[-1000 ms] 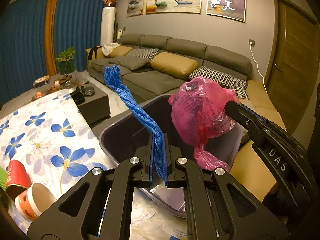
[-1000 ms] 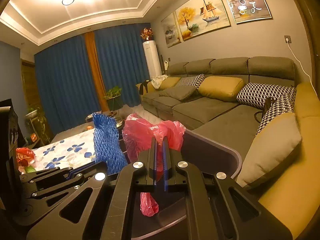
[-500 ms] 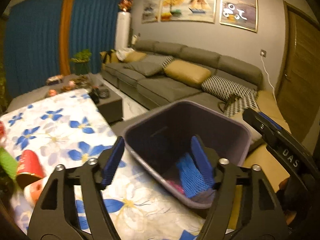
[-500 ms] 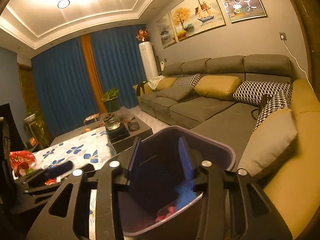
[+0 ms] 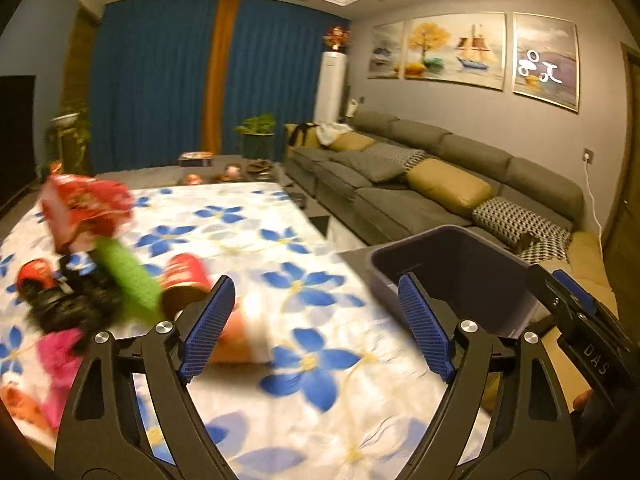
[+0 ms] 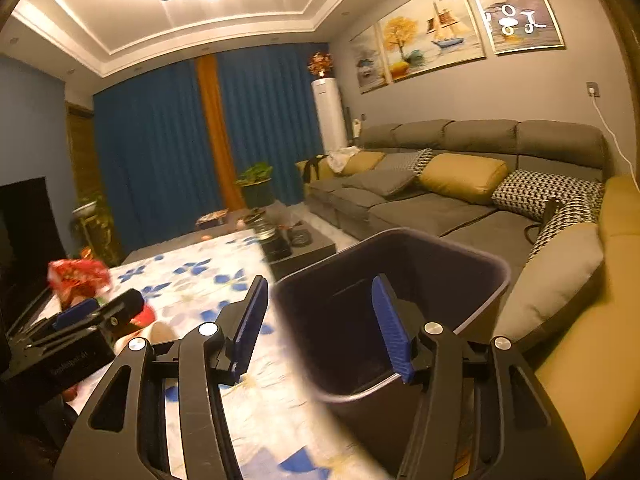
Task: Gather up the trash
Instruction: 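Move both tools back to the table and grasp the paper cup with the left tool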
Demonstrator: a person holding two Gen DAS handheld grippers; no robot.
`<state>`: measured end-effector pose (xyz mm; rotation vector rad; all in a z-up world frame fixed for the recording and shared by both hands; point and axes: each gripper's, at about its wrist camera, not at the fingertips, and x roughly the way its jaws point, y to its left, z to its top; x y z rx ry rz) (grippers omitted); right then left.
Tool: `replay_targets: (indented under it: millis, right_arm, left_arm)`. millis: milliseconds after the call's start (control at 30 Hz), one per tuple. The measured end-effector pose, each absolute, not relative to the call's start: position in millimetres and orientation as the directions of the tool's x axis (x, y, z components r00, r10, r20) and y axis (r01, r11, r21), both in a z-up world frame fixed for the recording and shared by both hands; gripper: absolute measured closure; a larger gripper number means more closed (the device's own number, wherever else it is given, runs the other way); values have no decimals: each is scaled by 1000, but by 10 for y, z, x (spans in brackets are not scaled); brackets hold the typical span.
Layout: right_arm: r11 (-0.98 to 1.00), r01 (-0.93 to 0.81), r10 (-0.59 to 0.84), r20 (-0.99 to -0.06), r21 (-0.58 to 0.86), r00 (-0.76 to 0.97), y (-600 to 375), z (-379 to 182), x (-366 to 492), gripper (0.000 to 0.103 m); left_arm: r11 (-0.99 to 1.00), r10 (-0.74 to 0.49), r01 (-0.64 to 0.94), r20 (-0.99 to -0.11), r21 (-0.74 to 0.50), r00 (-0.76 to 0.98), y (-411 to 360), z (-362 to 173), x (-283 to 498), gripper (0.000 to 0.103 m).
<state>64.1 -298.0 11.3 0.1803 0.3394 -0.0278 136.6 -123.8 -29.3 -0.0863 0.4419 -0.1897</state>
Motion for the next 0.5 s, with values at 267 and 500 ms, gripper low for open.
replay_targets:
  millis: [267,500]
  right_arm:
    - [986,-28,84,-345,164,935,-2501,95,469,48]
    - [982,-109,159,-352,157,922,-2045,77,299,48]
  left_arm:
    - [994,-92,57,-413,-97,906,-650,-315,872,21]
    - [997,13,-41,-380,-65,925,-81,-281,335,21]
